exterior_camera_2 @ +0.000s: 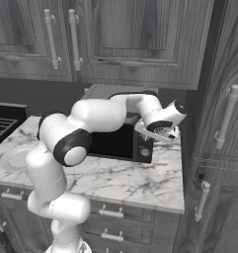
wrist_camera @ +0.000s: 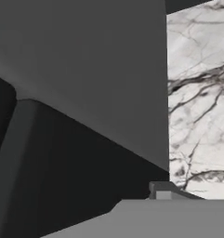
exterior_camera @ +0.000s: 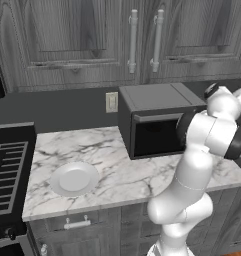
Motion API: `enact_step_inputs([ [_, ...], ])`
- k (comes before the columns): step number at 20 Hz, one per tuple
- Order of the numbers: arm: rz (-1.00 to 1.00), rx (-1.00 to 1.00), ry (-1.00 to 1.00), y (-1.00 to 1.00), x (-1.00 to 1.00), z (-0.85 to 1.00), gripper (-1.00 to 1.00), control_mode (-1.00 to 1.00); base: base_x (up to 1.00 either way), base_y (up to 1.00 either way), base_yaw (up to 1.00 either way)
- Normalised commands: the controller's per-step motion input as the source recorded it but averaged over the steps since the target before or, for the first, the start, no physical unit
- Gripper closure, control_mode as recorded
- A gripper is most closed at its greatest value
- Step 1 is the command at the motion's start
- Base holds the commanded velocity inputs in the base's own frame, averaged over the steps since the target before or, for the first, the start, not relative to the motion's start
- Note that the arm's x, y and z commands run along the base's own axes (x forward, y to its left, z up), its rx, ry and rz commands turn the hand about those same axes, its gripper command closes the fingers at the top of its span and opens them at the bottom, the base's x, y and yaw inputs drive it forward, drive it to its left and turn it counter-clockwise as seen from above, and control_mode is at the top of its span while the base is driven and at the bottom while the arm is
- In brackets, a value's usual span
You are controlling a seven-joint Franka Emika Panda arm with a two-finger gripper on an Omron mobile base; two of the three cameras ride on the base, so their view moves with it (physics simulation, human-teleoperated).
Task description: Pick up the bagel from the plate, place it on the toaster oven rack, close the door, and set the timer.
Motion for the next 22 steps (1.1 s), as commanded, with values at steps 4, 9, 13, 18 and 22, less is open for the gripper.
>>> enact_step_inputs([
  [4,0.00,0.18,-0.02,-0.45,0.19,-0.08,1.00,-1.00,0.00,0.00,0.00],
  [9,0.00,0.16,-0.04,-0.40,0.16,-0.10,1.00,-1.00,0.00,0.00,0.00],
  [13,0.00,0.14,-0.05,-0.33,0.15,-0.14,1.00,-1.00,0.00,0.00,0.00],
  [18,0.00,0.14,-0.06,-0.28,0.08,-0.21,1.00,-1.00,0.00,0.00,0.00],
  [22,0.00,0.13,-0.06,-0.24,0.03,-0.20,1.00,-1.00,0.00,0.00,0.00],
])
